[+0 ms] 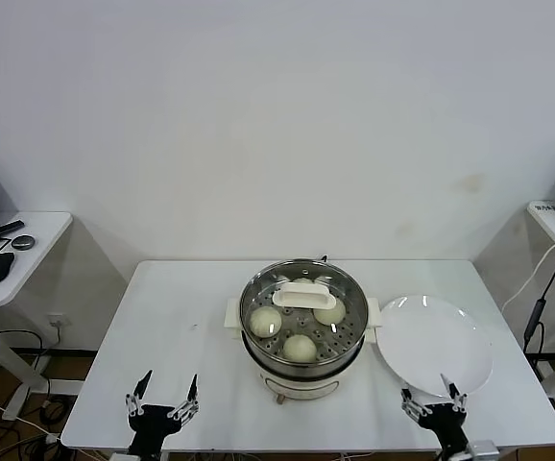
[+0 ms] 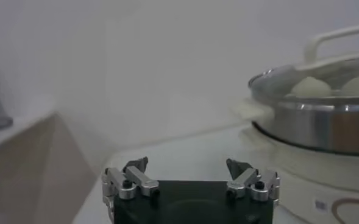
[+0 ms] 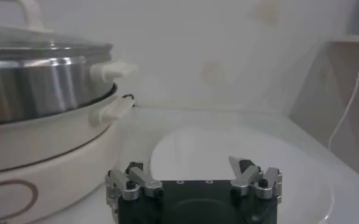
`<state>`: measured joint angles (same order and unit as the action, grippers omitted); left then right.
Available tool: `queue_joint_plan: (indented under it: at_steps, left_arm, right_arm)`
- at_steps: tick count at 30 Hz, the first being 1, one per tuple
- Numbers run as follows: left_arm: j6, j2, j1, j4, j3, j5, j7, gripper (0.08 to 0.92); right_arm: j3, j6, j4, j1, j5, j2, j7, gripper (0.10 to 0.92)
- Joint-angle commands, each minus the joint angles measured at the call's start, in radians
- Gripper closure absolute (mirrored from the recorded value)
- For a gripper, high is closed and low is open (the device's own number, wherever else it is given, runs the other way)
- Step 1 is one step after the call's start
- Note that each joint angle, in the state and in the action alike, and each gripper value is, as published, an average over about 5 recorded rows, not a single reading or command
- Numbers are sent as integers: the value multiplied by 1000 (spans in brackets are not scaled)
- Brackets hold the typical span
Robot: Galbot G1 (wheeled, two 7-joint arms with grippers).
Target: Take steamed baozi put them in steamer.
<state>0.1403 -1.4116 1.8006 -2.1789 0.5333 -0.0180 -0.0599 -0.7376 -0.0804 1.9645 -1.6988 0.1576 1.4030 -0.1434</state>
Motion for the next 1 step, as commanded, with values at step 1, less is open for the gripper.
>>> queue_joint_plan:
  at_steps: [1]
  left_arm:
    - [3,-7,58,-10,19,-90,21,177]
  right_arm:
    - [9,-45,52,-38,-29,-5,-5,203]
